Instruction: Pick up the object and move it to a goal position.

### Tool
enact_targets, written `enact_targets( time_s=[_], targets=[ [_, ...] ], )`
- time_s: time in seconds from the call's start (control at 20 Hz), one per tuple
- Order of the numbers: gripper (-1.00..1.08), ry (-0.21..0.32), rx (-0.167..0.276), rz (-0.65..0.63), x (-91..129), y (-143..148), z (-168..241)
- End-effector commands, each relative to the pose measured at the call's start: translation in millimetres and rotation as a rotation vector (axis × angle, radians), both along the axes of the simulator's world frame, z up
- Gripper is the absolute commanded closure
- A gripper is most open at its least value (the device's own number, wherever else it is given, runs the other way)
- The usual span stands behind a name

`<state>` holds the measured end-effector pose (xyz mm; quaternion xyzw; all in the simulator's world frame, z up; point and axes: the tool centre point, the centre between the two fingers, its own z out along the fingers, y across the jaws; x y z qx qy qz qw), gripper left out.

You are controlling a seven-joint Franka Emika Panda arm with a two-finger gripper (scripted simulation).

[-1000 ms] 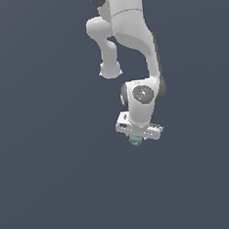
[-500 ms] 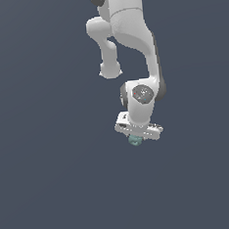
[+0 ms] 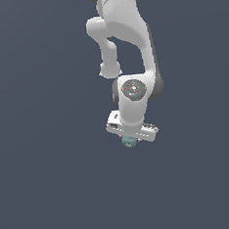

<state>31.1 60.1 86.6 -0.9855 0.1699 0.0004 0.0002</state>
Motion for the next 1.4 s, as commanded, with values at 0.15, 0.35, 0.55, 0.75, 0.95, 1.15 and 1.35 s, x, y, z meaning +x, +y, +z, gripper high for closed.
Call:
enact_targets(
  time_s=[0.15,0.35,0.55,0.75,0.95,1.15,1.35],
  targets=[
    [1.08,-0.001,0.000,0.000,23,-32,39],
    [1.08,-0.001,0.000,0.000,41,-56,69],
    [1.08,-0.001,-0.001,-0.001,58,-78,96],
    [1.08,-0.001,-0.001,-0.001,73,-96,118],
    [1.08,-0.001,-0.001,-0.001,85,-110,135],
    [1.08,-0.001,-0.001,-0.001,93,-119,146],
    [1.08,-0.001,-0.001,-0.001,98,-125,153]
  ],
)
